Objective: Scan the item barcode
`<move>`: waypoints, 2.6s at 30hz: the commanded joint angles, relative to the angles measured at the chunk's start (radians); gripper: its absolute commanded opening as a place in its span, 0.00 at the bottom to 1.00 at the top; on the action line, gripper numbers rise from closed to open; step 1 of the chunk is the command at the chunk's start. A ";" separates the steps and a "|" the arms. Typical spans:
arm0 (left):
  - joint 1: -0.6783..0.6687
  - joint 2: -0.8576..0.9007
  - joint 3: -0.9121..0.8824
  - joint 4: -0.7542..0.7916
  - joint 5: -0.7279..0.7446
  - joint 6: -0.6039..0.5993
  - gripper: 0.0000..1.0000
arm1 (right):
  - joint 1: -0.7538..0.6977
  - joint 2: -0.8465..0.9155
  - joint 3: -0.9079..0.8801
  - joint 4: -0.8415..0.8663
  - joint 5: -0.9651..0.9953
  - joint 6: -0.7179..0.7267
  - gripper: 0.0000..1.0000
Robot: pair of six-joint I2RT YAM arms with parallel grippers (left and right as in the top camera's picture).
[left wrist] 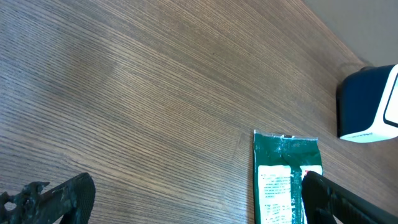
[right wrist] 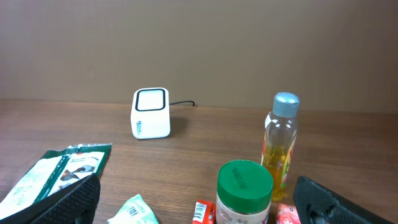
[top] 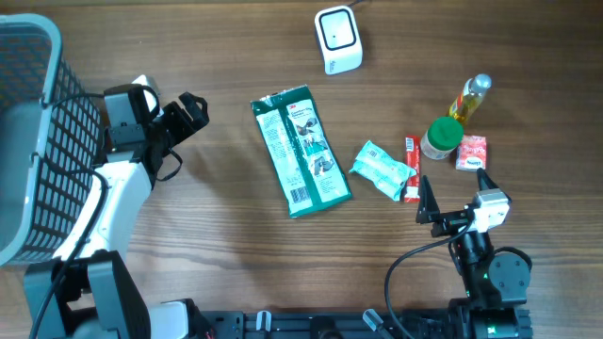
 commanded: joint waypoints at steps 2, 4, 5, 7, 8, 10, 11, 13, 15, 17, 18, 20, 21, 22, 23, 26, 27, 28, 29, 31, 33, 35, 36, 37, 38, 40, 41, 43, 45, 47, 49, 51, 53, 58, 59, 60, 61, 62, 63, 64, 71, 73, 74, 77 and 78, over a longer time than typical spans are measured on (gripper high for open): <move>0.010 -0.013 0.001 0.003 0.000 0.012 1.00 | -0.006 -0.010 -0.001 0.003 -0.008 0.010 1.00; 0.010 -0.013 0.002 0.003 0.000 0.012 1.00 | -0.006 -0.010 -0.001 0.003 -0.008 0.009 1.00; 0.010 -0.013 0.001 0.003 0.000 0.012 1.00 | -0.006 -0.010 -0.001 0.003 -0.008 0.009 1.00; 0.010 -0.013 0.002 0.003 0.000 0.012 1.00 | -0.006 -0.010 -0.001 0.003 -0.008 0.009 1.00; 0.010 -0.013 0.002 0.003 0.000 0.012 1.00 | -0.006 -0.010 -0.001 0.003 -0.008 0.009 1.00; 0.010 -0.013 0.002 0.003 0.000 0.012 1.00 | -0.006 -0.010 -0.001 0.003 -0.008 0.010 0.99; 0.010 -0.013 0.001 0.003 0.000 0.012 1.00 | -0.006 -0.010 -0.001 0.003 -0.008 0.010 1.00; 0.010 -0.013 0.001 0.003 0.000 0.012 1.00 | -0.006 -0.010 -0.001 0.003 -0.008 0.009 0.99; 0.010 -0.015 0.001 -0.005 0.000 0.012 1.00 | -0.006 -0.010 -0.001 0.003 -0.008 0.009 1.00; 0.010 -0.047 0.001 -0.033 0.000 0.012 1.00 | -0.006 -0.010 -0.001 0.003 -0.008 0.009 1.00; 0.010 -0.078 0.001 -0.061 0.000 0.012 1.00 | -0.006 -0.010 -0.001 0.003 -0.008 0.009 0.99; 0.010 -0.173 0.001 -0.138 0.000 0.012 1.00 | -0.006 -0.010 -0.001 0.003 -0.008 0.009 1.00; 0.010 -0.215 0.001 -0.166 0.000 0.012 1.00 | -0.006 -0.010 -0.001 0.003 -0.008 0.010 1.00; 0.010 -0.294 0.001 -0.212 0.000 0.012 1.00 | -0.006 -0.010 -0.001 0.003 -0.008 0.009 1.00; 0.010 -0.358 0.001 -0.239 0.000 0.012 1.00 | -0.006 -0.010 -0.001 0.003 -0.008 0.009 1.00; 0.010 -0.575 0.001 -0.280 0.000 0.012 1.00 | -0.006 -0.010 -0.001 0.003 -0.008 0.009 1.00; 0.010 -0.639 0.001 -0.280 0.000 0.012 1.00 | -0.006 -0.010 -0.001 0.003 -0.008 0.010 1.00; 0.010 -0.694 0.001 -0.281 0.000 0.012 1.00 | -0.006 -0.010 -0.001 0.003 -0.008 0.009 1.00; 0.010 -0.779 0.001 -0.288 -0.020 0.012 1.00 | -0.006 -0.010 -0.001 0.003 -0.008 0.010 1.00; 0.009 -0.845 -0.005 -0.291 -0.072 0.012 1.00 | -0.006 -0.010 -0.001 0.003 -0.008 0.009 1.00; 0.009 -0.932 -0.014 -0.291 -0.109 0.012 1.00 | -0.006 -0.010 -0.001 0.003 -0.008 0.009 1.00; 0.002 -1.030 -0.026 -0.354 -0.115 0.012 1.00 | -0.006 -0.010 -0.001 0.003 -0.008 0.009 1.00; -0.005 -1.080 -0.035 -0.397 -0.116 0.012 1.00 | -0.006 -0.009 -0.001 0.003 -0.008 0.009 1.00; -0.015 -1.132 -0.050 -0.439 -0.116 0.012 1.00 | -0.006 -0.009 -0.001 0.003 -0.008 0.010 1.00; -0.025 -1.180 -0.067 -0.468 -0.116 0.012 1.00 | -0.006 -0.009 -0.001 0.003 -0.008 0.009 1.00; -0.048 -1.290 -0.120 -0.491 -0.117 0.012 1.00 | -0.006 -0.009 -0.001 0.003 -0.008 0.010 1.00; -0.056 -1.326 -0.143 -0.488 -0.116 0.011 1.00 | -0.006 -0.009 -0.001 0.003 -0.008 0.009 1.00; -0.076 -1.392 -0.190 -0.487 -0.116 0.011 1.00 | -0.006 -0.009 -0.001 0.003 -0.008 0.009 1.00; -0.092 -1.466 -0.248 -0.467 -0.116 0.011 1.00 | -0.006 -0.009 -0.001 0.003 -0.008 0.010 1.00; -0.092 -1.514 -0.311 -0.418 -0.112 0.004 1.00 | -0.006 -0.009 -0.001 0.003 -0.008 0.009 1.00; -0.095 -1.513 -0.354 -0.342 -0.113 0.001 1.00 | -0.006 -0.009 -0.001 0.003 -0.008 0.009 1.00; -0.105 -1.514 -0.420 -0.163 -0.113 0.001 1.00 | -0.006 -0.009 -0.001 0.003 -0.008 0.010 1.00; -0.106 -1.514 -0.497 0.063 -0.113 0.001 1.00 | -0.006 -0.009 -0.001 0.003 -0.008 0.010 1.00; -0.105 -1.514 -0.697 0.585 -0.113 0.001 1.00 | -0.006 -0.009 -0.001 0.003 -0.008 0.009 1.00; -0.105 -1.514 -0.722 0.624 -0.113 0.002 1.00 | -0.006 -0.009 -0.001 0.003 -0.008 0.010 0.99; -0.105 -1.514 -0.747 0.636 -0.114 0.002 1.00 | -0.006 -0.009 -0.001 0.003 -0.008 0.009 1.00; -0.105 -1.514 -0.764 0.628 -0.114 0.010 1.00 | -0.006 -0.009 -0.001 0.003 -0.008 0.009 1.00; -0.104 -1.514 -0.784 0.622 -0.121 0.012 1.00 | -0.006 -0.009 -0.001 0.003 -0.008 0.009 1.00; -0.101 -1.514 -0.803 0.618 -0.121 0.012 1.00 | -0.006 -0.009 -0.001 0.003 -0.008 0.009 1.00; -0.101 -1.514 -0.824 0.611 -0.121 0.012 1.00 | -0.006 -0.009 -0.001 0.003 -0.008 0.009 1.00; -0.102 -1.514 -0.891 0.435 -0.144 0.012 1.00 | -0.006 -0.009 -0.001 0.003 -0.008 0.009 1.00; -0.102 -1.514 -0.891 0.346 -0.153 0.013 1.00 | -0.006 -0.009 -0.001 0.003 -0.008 0.010 1.00; -0.102 -1.514 -0.891 0.309 -0.166 0.013 1.00 | -0.006 -0.009 -0.001 0.003 -0.008 0.010 1.00; -0.102 -1.514 -0.891 0.193 -0.202 0.061 1.00 | -0.006 -0.009 -0.001 0.003 -0.008 0.010 1.00; -0.102 -1.514 -0.891 0.158 -0.198 0.111 1.00 | -0.006 -0.009 -0.001 0.003 -0.008 0.009 1.00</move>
